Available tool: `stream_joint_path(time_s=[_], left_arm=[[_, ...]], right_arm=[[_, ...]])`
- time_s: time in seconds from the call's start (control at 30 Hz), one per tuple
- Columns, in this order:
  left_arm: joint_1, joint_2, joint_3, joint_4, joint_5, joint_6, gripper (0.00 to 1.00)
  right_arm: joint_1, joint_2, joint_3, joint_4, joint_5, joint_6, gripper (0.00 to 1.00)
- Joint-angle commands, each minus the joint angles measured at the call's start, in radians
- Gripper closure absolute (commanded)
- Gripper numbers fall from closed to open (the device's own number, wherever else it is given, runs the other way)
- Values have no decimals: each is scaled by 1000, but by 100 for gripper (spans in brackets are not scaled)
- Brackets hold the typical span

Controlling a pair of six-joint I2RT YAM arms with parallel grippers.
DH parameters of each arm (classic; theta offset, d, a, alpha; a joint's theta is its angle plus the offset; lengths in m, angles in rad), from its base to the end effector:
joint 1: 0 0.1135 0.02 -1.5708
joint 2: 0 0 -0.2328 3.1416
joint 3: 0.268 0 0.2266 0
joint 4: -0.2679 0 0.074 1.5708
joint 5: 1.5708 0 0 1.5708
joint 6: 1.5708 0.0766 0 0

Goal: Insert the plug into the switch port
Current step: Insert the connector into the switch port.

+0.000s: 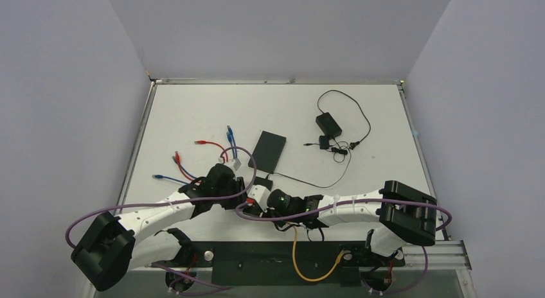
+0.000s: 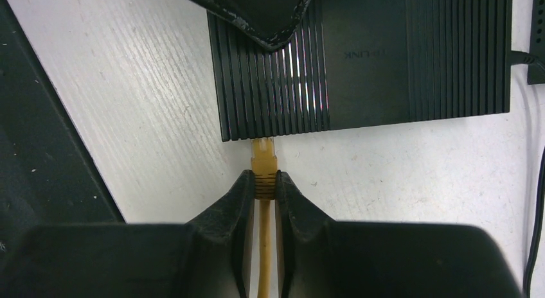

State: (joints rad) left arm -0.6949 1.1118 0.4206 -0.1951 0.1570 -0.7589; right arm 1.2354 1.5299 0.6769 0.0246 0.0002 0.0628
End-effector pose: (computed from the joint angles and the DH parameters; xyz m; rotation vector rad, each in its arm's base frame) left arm 0.1599 -0.1489 0.1132 -0.0104 2.6247 -0.7755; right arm 0.0992 0.2844 0.1100 -1.3760 2.0719 0.5851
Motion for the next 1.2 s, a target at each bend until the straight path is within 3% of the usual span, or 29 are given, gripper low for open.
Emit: stream_joint_path(time_s=[0.0,0.1,0.13,0.4,0.63,0.93,1.0,1.1,1.17], left_arm=[[-38,-17,62,-102,65,-23,66],[-34,-10,93,-144,31,-12,60],[-32,-8,99,-153,26,-10,53],[-8,-27,196,-294,-97,9,46],[22,-71,250,-384,-183,20,42],[76,-105,286,-397,-202,35,40],[89,-112,289,-390,-206,35,39],[111,-120,298,-382,-206,41,39],[128,-121,306,-376,-206,48,39]], right_arm=[[-17,-34,54,154,11,3,100],[-11,-40,30,113,9,11,100],[-9,-41,26,105,-11,12,100],[12,-49,-1,13,-70,43,99],[19,-131,-45,9,-13,86,76],[9,-296,-24,-116,193,63,63],[0,-335,-21,-119,255,58,54],[-23,-404,-40,-77,359,67,23],[-44,-463,-65,24,435,83,17]])
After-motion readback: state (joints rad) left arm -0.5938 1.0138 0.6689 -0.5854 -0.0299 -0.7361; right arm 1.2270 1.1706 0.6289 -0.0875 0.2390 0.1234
